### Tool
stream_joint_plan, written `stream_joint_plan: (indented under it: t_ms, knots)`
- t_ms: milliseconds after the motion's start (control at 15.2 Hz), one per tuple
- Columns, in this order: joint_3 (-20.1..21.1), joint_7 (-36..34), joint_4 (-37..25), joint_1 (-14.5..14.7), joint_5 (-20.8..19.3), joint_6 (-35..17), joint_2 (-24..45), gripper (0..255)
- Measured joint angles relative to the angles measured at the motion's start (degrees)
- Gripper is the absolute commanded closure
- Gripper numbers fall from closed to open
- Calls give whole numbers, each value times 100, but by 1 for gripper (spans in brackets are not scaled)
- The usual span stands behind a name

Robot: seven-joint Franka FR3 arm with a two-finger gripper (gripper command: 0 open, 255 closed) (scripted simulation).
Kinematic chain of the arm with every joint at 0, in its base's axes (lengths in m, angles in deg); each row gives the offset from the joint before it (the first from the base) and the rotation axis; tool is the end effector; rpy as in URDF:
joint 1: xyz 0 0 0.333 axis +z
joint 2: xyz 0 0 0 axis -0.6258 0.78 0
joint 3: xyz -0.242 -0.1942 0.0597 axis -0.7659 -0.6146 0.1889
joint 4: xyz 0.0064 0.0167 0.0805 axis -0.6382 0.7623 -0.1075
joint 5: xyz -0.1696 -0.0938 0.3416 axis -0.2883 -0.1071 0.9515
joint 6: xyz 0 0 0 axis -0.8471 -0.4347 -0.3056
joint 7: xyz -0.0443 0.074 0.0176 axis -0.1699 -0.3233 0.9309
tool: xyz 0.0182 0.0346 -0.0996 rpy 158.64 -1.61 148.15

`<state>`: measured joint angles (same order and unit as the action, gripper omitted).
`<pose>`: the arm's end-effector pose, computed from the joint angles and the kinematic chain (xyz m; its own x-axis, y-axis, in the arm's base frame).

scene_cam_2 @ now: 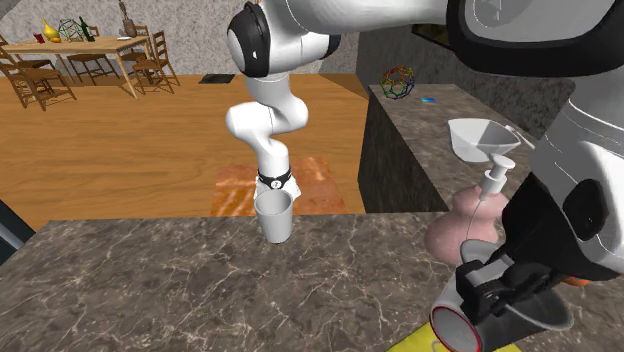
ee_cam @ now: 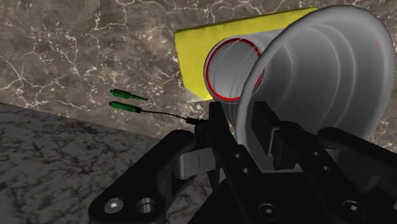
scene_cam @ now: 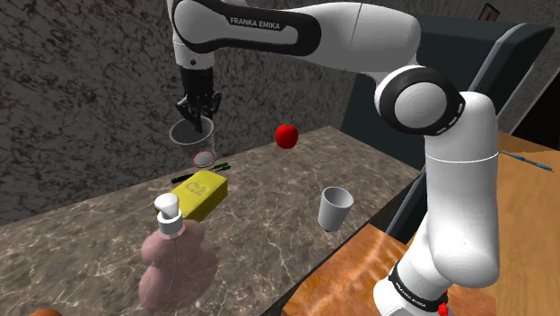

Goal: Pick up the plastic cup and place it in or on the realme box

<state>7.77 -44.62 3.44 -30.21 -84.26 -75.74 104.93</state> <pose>0.6483 0.2103 0.5513 0.9954 0.0955 -0.0036 0.0956 -0.9946 0.0407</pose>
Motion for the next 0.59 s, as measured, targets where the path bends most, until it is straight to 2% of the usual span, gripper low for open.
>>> stream_joint_plan:
  t_ms: [132,198,594]
  knots:
    - [-26,6,-664,97,-84,233,437,255]
    - [-32,6,-719,105,-94,227,501,255]
    - [-30,-31,-145,50,-81,-260,420,255]
